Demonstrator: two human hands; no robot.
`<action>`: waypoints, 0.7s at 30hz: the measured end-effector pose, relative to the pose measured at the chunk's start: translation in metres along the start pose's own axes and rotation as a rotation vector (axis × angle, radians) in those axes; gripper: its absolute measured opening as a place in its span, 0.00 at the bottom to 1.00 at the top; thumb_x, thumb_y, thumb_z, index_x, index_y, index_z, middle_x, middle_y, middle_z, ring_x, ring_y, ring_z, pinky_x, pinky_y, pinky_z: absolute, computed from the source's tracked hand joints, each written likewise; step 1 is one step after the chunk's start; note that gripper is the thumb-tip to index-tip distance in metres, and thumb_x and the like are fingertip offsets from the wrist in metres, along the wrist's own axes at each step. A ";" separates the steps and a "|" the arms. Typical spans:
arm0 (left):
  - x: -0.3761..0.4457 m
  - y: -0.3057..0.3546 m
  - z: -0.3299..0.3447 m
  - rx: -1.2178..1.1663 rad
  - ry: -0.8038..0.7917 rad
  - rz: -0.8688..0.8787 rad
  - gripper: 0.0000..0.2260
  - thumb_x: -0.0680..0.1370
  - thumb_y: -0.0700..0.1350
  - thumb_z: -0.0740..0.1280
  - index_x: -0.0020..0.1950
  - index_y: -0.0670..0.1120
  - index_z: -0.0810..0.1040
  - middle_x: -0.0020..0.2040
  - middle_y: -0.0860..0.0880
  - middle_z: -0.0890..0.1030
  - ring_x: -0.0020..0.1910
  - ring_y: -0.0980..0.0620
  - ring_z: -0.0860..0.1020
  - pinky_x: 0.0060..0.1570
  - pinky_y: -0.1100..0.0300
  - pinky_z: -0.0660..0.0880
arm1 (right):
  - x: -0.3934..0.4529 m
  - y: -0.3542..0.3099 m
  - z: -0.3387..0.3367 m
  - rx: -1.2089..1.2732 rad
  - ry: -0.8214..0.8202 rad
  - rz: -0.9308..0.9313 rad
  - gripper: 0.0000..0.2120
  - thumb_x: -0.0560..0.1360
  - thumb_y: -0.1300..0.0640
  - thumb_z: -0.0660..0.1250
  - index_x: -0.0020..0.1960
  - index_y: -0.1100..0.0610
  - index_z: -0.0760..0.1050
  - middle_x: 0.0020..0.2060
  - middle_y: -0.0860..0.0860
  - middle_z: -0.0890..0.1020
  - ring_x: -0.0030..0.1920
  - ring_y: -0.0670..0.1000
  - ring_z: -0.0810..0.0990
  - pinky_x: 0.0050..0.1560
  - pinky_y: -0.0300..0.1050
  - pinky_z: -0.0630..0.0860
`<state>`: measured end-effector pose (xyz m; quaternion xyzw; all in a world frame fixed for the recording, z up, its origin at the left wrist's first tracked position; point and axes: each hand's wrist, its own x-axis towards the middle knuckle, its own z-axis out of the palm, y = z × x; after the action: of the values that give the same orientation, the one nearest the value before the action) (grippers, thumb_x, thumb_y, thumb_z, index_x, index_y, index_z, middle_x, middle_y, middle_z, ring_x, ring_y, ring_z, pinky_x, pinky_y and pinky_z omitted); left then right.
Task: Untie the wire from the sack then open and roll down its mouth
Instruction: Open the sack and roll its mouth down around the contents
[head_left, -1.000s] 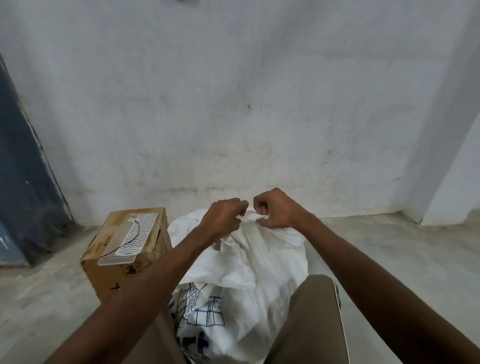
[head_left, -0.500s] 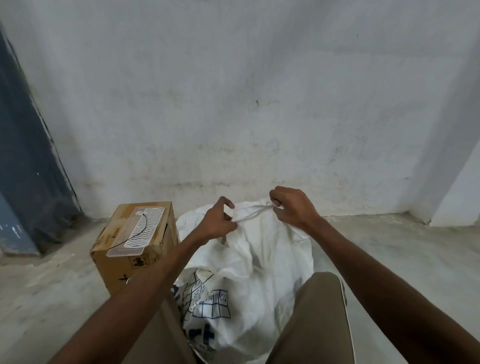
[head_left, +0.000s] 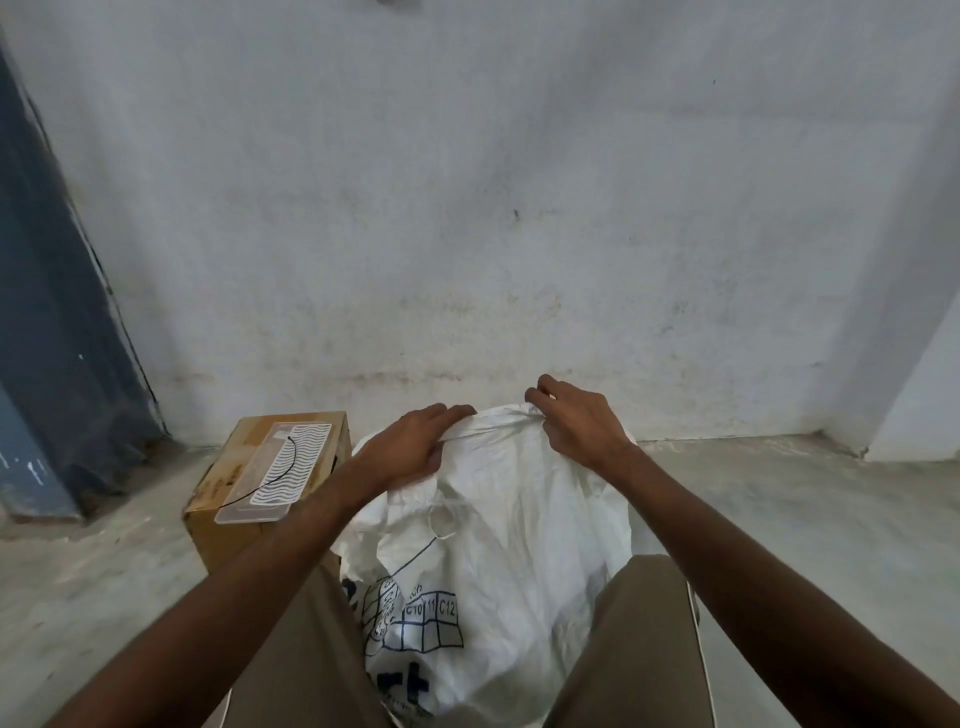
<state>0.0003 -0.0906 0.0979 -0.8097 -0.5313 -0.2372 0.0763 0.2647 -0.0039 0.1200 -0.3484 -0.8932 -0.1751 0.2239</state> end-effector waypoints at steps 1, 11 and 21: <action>-0.001 0.000 -0.005 -0.101 -0.041 -0.002 0.24 0.77 0.36 0.64 0.73 0.46 0.72 0.57 0.44 0.82 0.51 0.46 0.80 0.52 0.54 0.75 | 0.000 0.000 -0.001 -0.008 0.009 -0.011 0.18 0.68 0.70 0.67 0.56 0.56 0.77 0.49 0.51 0.79 0.40 0.56 0.79 0.28 0.45 0.71; 0.002 -0.002 -0.037 -0.829 -0.252 -0.336 0.11 0.72 0.52 0.79 0.53 0.51 0.88 0.49 0.49 0.88 0.49 0.49 0.86 0.48 0.60 0.81 | -0.001 0.016 -0.007 0.044 0.017 0.030 0.16 0.73 0.66 0.66 0.59 0.55 0.80 0.51 0.49 0.81 0.50 0.55 0.80 0.40 0.51 0.76; 0.004 0.023 -0.016 0.010 0.103 0.107 0.07 0.66 0.30 0.75 0.43 0.37 0.83 0.38 0.42 0.79 0.32 0.43 0.78 0.31 0.55 0.75 | 0.001 -0.019 -0.016 0.724 -0.422 0.034 0.34 0.61 0.59 0.74 0.64 0.41 0.74 0.57 0.43 0.78 0.55 0.48 0.78 0.54 0.44 0.77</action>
<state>0.0170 -0.1029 0.1172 -0.8234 -0.4836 -0.2716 0.1201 0.2554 -0.0239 0.1306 -0.2902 -0.9174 0.2294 0.1469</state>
